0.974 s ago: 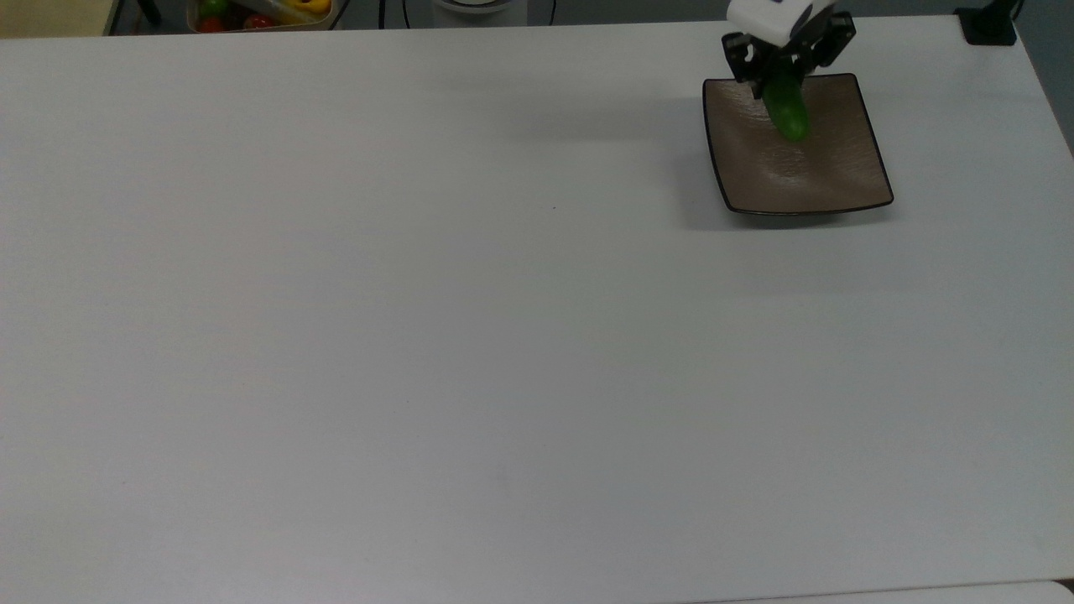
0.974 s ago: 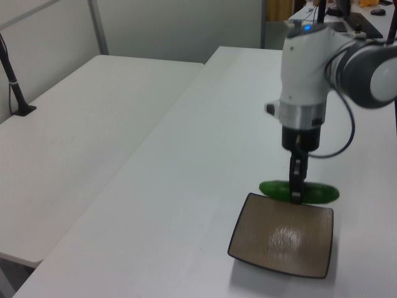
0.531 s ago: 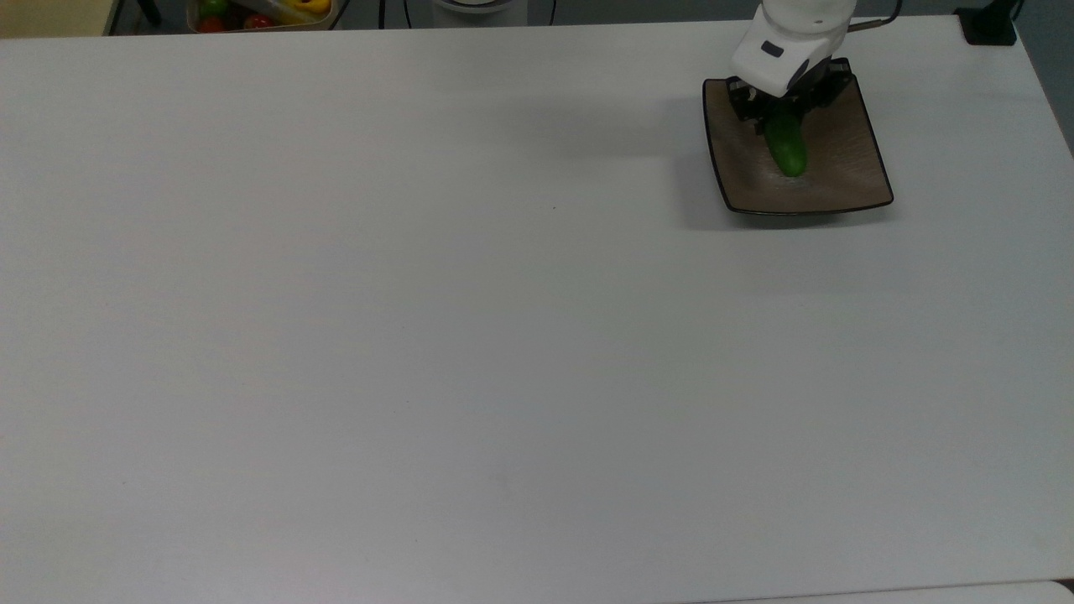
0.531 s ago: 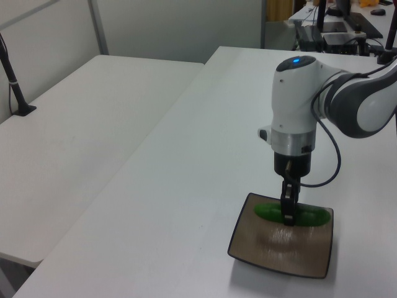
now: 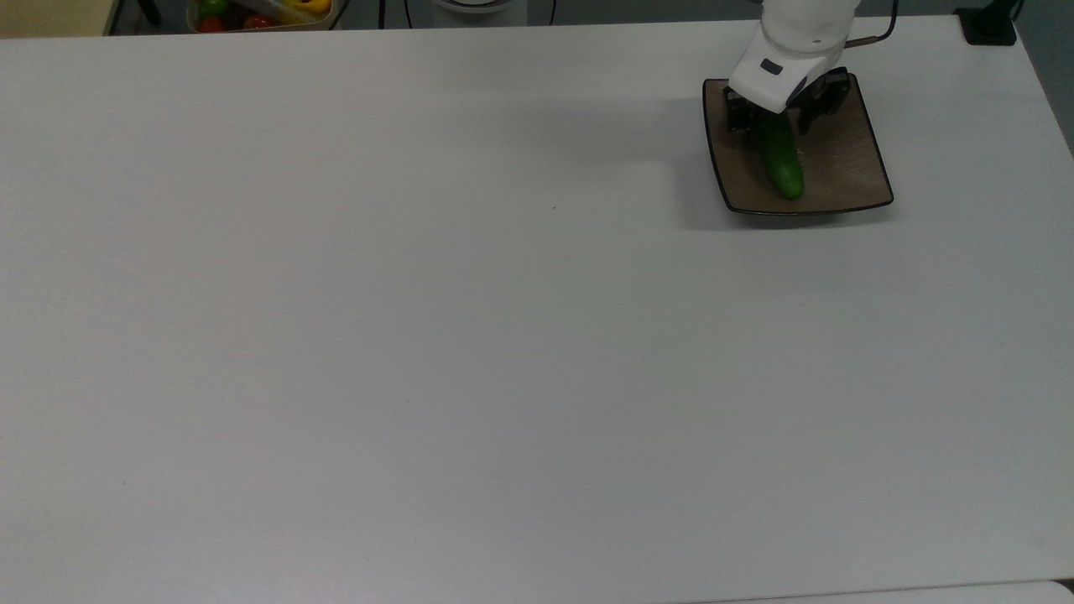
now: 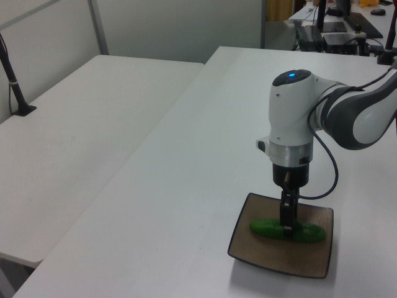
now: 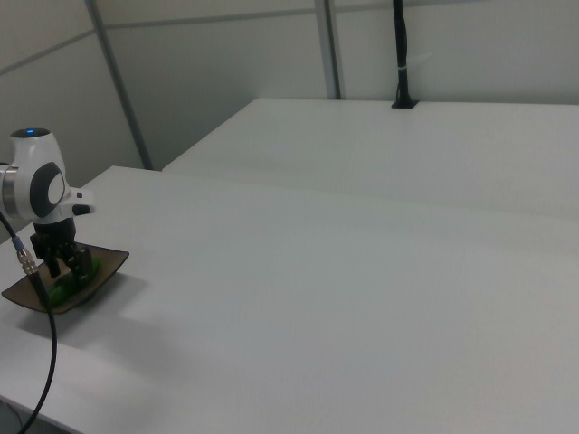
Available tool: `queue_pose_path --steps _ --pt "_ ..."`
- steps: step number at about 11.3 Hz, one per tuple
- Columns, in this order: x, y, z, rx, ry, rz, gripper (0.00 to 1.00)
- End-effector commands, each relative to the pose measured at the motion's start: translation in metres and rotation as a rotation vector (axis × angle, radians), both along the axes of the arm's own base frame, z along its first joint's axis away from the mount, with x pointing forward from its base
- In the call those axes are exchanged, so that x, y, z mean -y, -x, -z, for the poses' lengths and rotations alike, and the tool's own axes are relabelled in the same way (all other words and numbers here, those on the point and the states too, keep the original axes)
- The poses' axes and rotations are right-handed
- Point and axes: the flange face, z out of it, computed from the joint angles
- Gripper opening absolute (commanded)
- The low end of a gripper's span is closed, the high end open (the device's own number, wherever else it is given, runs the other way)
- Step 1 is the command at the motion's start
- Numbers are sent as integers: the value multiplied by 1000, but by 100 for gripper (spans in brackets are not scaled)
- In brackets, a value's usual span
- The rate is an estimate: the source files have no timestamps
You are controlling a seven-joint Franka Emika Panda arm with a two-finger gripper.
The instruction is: Cucumber placed on a ceramic plate
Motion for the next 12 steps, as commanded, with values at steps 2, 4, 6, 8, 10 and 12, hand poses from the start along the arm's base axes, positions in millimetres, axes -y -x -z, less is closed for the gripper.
queue_pose_path --steps 2,4,6,8,10,12 --pt "12 0 -56 58 14 26 100" --pt "36 0 -104 73 44 49 100" --pt "62 5 -150 101 66 81 100" --pt "95 14 -196 82 131 110 100" --pt "138 1 -234 18 180 175 100" --pt "188 -9 -270 57 157 255 100"
